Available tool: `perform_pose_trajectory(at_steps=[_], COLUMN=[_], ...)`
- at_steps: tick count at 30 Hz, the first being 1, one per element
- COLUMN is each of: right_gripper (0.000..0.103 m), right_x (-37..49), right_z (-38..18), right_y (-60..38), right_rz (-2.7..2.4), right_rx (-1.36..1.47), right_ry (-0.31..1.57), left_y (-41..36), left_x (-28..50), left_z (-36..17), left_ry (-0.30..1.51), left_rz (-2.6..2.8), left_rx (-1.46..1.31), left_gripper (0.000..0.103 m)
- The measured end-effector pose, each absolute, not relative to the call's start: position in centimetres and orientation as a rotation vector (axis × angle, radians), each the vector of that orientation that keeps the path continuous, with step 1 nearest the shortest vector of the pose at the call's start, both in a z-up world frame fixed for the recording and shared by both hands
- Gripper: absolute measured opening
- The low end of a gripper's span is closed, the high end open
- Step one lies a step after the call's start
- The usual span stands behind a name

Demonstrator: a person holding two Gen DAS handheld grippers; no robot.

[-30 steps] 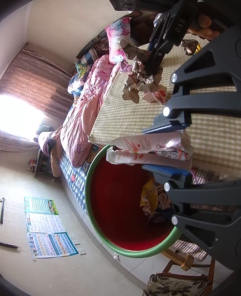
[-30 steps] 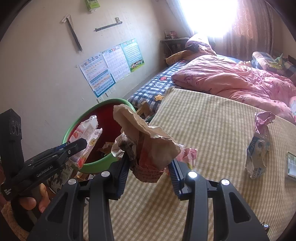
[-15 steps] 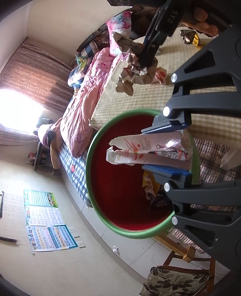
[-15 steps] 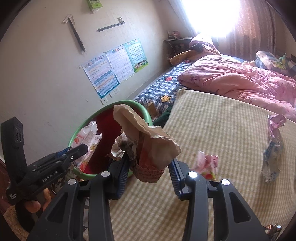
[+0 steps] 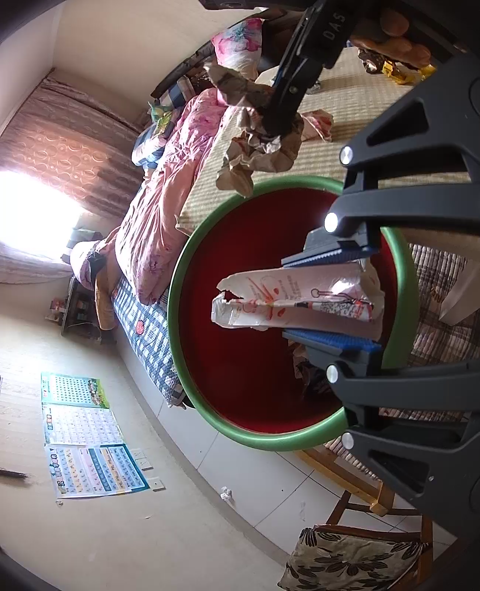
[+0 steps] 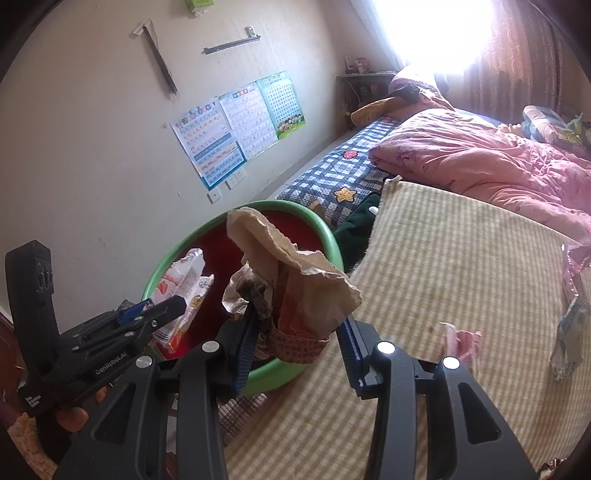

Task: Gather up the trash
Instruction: 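Open both tools to drop the bag and wrapper into the bucket, then move both open tools back over the mat toward the remaining trash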

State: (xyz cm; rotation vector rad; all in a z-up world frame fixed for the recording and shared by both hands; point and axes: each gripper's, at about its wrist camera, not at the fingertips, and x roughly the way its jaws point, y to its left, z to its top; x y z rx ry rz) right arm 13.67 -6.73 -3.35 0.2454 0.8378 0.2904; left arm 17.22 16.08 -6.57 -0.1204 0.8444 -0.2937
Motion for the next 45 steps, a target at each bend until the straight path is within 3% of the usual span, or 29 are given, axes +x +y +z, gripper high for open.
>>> perform_pose_trajectory(at_steps=[13,14,17,30,45], right_gripper=[0.044,0.05,0.057,0.063,0.063], right_x=[16.0,16.1,16.2,13.3,3.1], right_z=[-3.6,-3.6,-3.8,-3.0,-4.4], right_y=[-4.7,-4.6,-4.6,-8.3,-22.3], right_rz=[0.302,0.303,0.307,0.256,0.067], right_rx=[0.234,0.237,0.254,0.267,0.332], right_ry=[0.851,0.852,0.854,0.825,0.834], left_y=[17.1,17.1,17.3,14.7,4.0], left_x=[19.1,19.2,19.3,17.8,10.7], left_z=[-7.2,-7.2,-7.2,-6.4,-6.0], left_ry=[0.848,0.842,0.827,0.819,0.827], left_rz=[-0.275,-0.265,-0.253,-0.272,-0.377], left_rx=[-0.089,-0.08,-0.086,-0.072,-0.031], left_gripper=[0.033,0.04,0.059,0.063,0.068])
